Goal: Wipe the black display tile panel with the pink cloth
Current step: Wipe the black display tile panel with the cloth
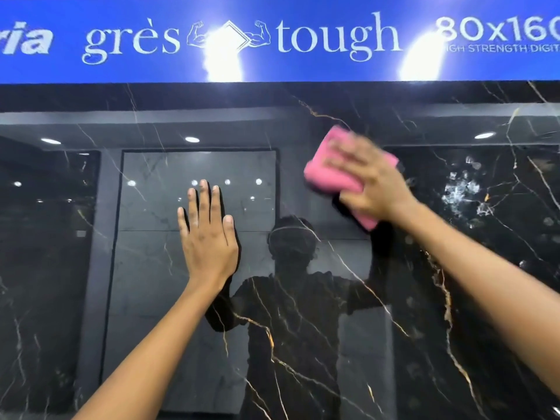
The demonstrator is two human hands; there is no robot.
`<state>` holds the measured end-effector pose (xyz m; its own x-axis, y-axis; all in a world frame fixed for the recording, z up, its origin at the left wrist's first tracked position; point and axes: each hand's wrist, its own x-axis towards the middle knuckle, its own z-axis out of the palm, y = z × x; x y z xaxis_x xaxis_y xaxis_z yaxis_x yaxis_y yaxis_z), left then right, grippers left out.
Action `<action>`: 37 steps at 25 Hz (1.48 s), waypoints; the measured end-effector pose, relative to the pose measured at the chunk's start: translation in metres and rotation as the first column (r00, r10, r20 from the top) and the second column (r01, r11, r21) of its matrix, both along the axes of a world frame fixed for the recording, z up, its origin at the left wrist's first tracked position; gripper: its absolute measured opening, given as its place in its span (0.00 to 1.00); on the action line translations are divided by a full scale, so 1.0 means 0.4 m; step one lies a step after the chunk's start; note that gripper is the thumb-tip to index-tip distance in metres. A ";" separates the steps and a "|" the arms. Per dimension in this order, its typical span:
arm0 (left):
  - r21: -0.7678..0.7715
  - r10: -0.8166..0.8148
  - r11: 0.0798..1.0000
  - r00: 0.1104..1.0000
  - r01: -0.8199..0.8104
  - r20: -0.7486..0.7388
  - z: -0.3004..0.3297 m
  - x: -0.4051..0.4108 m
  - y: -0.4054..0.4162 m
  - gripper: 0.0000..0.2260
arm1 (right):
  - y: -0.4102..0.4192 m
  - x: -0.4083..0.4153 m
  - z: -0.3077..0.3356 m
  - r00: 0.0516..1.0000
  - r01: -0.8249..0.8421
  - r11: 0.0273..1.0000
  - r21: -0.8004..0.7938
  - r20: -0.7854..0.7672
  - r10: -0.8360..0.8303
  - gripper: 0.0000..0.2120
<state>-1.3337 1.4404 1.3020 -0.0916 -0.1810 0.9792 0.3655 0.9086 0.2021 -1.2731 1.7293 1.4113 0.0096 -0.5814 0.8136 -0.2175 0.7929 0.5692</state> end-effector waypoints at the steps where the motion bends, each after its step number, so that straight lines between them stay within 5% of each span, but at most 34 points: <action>1: 0.015 -0.017 1.000 1.000 0.017 -0.009 0.003 0.005 0.003 0.26 | 0.016 0.007 0.072 0.999 -0.002 0.977 -0.213 -0.048 -0.009 0.29; 2: 0.044 -0.042 0.998 0.999 0.043 -0.020 0.009 0.013 0.009 0.26 | 0.010 0.015 0.119 0.999 0.003 0.936 -0.353 -0.045 -0.020 0.29; 4: 0.130 -0.109 0.985 0.993 0.115 -0.055 0.034 0.036 0.038 0.23 | -0.049 0.007 0.111 0.999 -0.017 0.926 -0.377 -0.042 0.001 0.30; 8: 0.137 -0.252 0.954 0.960 0.268 -0.120 0.126 0.078 0.171 0.20 | -0.056 0.000 -0.209 0.994 -0.030 0.981 0.190 0.113 0.008 0.33; 10: 0.049 -0.256 0.964 0.962 0.261 -0.091 0.160 0.077 0.242 0.22 | 0.038 0.022 -0.247 0.991 0.007 0.967 0.254 0.128 -0.041 0.34; 13: -0.017 -0.088 0.996 0.996 0.088 0.007 0.159 0.042 0.296 0.25 | 0.173 0.040 -0.070 0.998 0.057 0.988 -0.146 0.006 -0.057 0.32; 16: -0.042 -0.013 0.999 1.000 0.014 0.013 0.142 0.027 0.293 0.26 | 0.158 0.053 0.105 1.000 0.024 0.852 -0.522 0.008 -0.023 0.32; 17: -0.053 -0.007 0.999 1.000 0.008 0.020 0.139 0.028 0.291 0.26 | 0.121 0.042 0.097 0.999 0.031 0.871 -0.491 0.023 -0.022 0.33; 19: -0.064 -0.002 0.998 1.000 0.003 0.022 0.139 0.028 0.286 0.26 | 0.069 0.019 0.002 1.000 0.013 0.989 -0.144 0.027 -0.010 0.33; 21: -0.057 0.001 0.998 1.000 0.001 0.024 0.137 0.031 0.288 0.26 | 0.108 0.014 -0.101 0.997 0.012 0.971 0.238 0.066 -0.029 0.32; 22: -0.056 0.006 0.998 1.000 -0.005 0.023 0.135 0.031 0.289 0.26 | 0.152 0.019 -0.107 0.997 0.025 0.953 0.302 0.064 -0.047 0.31; 23: -0.056 0.010 0.998 1.000 -0.009 0.019 0.134 0.030 0.292 0.26 | 0.196 0.024 -0.081 0.999 0.025 0.968 0.249 0.030 -0.034 0.31; 25: -0.057 0.008 0.998 1.000 -0.007 0.012 0.133 0.028 0.294 0.27 | 0.262 0.032 0.028 0.999 -0.009 0.986 -0.164 -0.050 0.001 0.31; 27: -0.059 0.010 0.998 1.000 -0.010 -0.003 0.131 0.024 0.293 0.27 | 0.268 0.064 0.176 0.999 -0.013 0.814 -0.580 -0.045 -0.016 0.30; 29: -0.068 0.014 0.998 1.000 -0.014 -0.003 0.126 0.020 0.290 0.27 | 0.201 0.086 0.271 0.999 0.022 0.736 -0.676 0.049 0.015 0.30; 31: -0.073 0.019 0.997 1.000 -0.020 -0.007 0.125 0.016 0.289 0.27 | 0.118 0.058 0.272 0.998 0.025 0.866 -0.499 0.059 0.006 0.33; 33: -0.069 0.019 0.997 1.000 -0.020 -0.011 0.129 0.018 0.289 0.27 | 0.063 0.016 0.161 1.000 -0.009 0.991 -0.135 0.015 0.012 0.32; 35: -0.070 0.021 0.997 1.000 -0.022 -0.014 0.130 0.021 0.290 0.26 | 0.075 0.005 0.007 0.994 0.020 0.965 0.261 0.100 -0.048 0.29; 37: -0.073 0.020 0.997 1.000 -0.020 -0.003 0.125 0.023 0.291 0.26 | 0.152 0.034 -0.031 0.988 0.049 0.895 0.443 0.112 -0.109 0.28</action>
